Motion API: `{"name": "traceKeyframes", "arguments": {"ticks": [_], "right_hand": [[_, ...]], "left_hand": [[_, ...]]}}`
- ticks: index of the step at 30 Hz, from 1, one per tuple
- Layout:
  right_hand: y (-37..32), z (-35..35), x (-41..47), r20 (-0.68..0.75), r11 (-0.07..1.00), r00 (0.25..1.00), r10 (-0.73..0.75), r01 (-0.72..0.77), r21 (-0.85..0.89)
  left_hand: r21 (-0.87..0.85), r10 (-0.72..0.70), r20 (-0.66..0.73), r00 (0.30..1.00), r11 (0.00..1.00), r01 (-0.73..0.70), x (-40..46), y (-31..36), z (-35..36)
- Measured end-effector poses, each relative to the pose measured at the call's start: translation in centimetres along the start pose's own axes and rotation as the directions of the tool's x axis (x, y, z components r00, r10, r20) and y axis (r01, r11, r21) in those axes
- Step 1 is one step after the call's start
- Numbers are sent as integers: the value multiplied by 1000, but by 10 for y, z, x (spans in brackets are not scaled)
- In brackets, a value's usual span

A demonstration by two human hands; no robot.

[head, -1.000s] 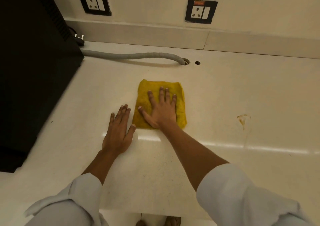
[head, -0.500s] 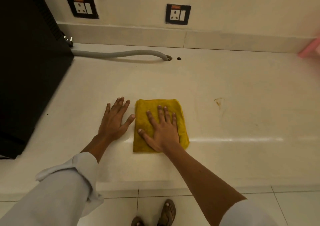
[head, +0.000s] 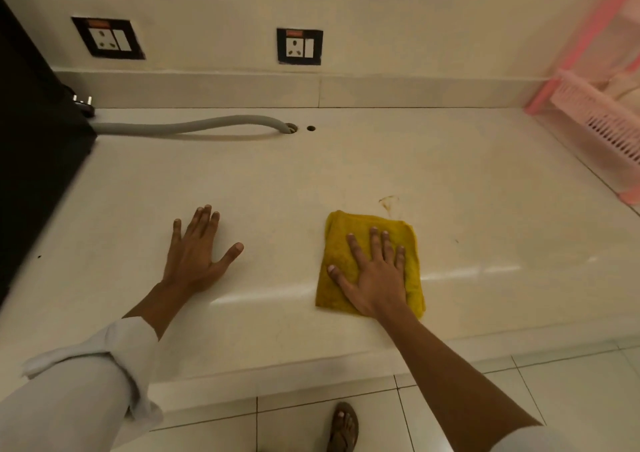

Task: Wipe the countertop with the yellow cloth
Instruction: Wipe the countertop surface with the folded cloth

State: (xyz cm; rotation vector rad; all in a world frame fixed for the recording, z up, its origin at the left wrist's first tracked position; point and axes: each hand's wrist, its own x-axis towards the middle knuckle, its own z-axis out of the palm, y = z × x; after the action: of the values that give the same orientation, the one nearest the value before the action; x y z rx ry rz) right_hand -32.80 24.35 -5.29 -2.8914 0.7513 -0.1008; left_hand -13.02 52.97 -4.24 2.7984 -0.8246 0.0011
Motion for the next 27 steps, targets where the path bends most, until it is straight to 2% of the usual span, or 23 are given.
{"name": "traceKeyframes", "arguments": {"ticks": [5, 10, 18, 27], "right_hand": [[35, -7, 34, -15, 989, 990, 143, -143, -39], [69, -14, 83, 3, 987, 988, 158, -157, -33], [81, -16, 165, 62, 998, 996, 64, -64, -5], [35, -7, 280, 110, 997, 991, -79, 78, 7]], "left_hand": [[-58, 57, 35, 998, 997, -55, 19, 56, 9], [-68, -4, 101, 995, 998, 11, 33, 78, 26], [15, -19, 107, 994, 1000, 18, 34, 79, 31], [-3, -5, 60, 998, 1000, 5, 33, 81, 31]]}}
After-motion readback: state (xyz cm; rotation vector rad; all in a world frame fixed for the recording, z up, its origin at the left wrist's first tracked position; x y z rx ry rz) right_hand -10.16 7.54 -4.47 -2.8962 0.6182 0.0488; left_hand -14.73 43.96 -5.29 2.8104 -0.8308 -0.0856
